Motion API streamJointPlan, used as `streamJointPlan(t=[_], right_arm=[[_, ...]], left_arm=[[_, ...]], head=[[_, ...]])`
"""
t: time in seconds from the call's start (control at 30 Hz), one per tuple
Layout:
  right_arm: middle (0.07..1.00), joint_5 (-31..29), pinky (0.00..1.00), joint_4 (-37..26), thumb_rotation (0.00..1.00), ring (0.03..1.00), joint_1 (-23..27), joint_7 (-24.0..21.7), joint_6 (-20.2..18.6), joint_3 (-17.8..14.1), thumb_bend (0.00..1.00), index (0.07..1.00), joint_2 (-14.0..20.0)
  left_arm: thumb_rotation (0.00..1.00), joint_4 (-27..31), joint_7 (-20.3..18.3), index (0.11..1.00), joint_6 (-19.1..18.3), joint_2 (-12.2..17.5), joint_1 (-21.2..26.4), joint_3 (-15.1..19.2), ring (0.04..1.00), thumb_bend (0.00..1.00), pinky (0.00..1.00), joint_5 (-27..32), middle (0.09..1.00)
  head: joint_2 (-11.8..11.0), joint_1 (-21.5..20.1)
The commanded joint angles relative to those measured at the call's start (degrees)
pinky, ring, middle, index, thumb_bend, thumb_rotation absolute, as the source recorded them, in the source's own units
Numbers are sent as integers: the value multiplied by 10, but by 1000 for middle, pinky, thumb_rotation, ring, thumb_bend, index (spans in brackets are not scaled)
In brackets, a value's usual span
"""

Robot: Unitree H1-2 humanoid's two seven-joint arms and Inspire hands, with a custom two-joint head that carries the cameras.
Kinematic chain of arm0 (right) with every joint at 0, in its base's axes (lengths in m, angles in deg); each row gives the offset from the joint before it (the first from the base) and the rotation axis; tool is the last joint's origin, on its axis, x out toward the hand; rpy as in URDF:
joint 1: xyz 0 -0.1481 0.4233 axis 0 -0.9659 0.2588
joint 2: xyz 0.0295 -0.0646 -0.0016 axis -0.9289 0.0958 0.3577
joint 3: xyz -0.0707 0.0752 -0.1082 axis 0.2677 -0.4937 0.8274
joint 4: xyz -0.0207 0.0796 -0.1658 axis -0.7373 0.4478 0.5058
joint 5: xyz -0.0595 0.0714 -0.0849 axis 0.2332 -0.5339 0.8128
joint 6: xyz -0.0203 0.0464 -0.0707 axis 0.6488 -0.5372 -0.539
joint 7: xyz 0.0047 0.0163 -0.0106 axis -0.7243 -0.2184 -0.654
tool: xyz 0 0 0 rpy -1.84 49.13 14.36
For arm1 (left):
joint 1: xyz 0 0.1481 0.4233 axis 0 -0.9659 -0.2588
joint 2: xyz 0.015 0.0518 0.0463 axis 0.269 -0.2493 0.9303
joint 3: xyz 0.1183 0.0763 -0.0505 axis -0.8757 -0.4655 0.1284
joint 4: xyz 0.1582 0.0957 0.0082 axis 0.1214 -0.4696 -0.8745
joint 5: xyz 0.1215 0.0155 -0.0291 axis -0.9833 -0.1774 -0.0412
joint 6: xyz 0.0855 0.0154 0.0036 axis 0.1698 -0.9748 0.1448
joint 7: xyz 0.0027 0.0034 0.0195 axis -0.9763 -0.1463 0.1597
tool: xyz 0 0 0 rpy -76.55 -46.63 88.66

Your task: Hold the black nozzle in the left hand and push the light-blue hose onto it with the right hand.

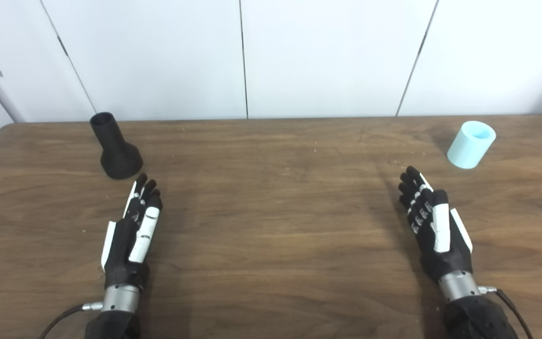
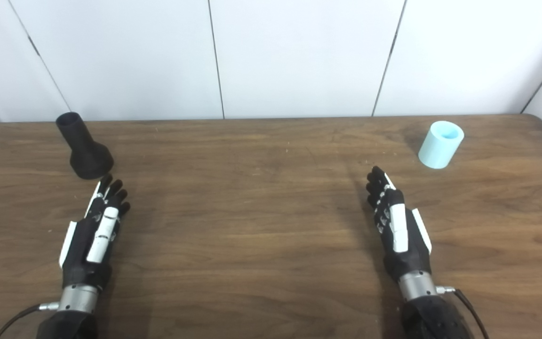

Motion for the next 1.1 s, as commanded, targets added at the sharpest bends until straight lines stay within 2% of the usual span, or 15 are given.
streamJointPlan(t=[0.0, 0.37, 0.63, 0.83, 0.87, 1.07], right_arm=[[952, 0, 978, -21, 1000, 963, 7, 1, 3, -3, 450, 959, 5], [950, 3, 967, -18, 988, 960, 8, 6, 5, -5, 424, 954, 3], [949, 0, 963, -19, 980, 961, 8, 5, 6, -9, 452, 953, 4], [950, 0, 955, -31, 978, 964, 7, 4, 2, -9, 492, 955, 5], [951, 0, 955, -32, 984, 966, 7, 3, 3, -9, 499, 960, 4], [989, -26, 987, -24, 988, 997, 9, -10, 18, -11, 518, 976, 2]], left_arm=[[713, 0, -1, 949, -4, 1, -5, -2, 962, 412, 937, -5, 964], [715, 0, 1, 948, 2, -1, -6, -2, 961, 415, 937, -5, 964], [721, 5, -7, 952, 22, -2, -7, -2, 968, 417, 957, 7, 969], [727, -19, -22, 959, 83, 3, -5, -4, 981, 419, 973, 13, 981], [742, -23, -24, 959, 92, 3, -4, -3, 985, 443, 974, 13, 984], [765, -39, -30, 966, 121, 4, -1, -2, 993, 515, 980, 16, 987]], head=[[1, 0], [2, 3], [4, 4], [5, 1], [4, 0], [5, -1]])
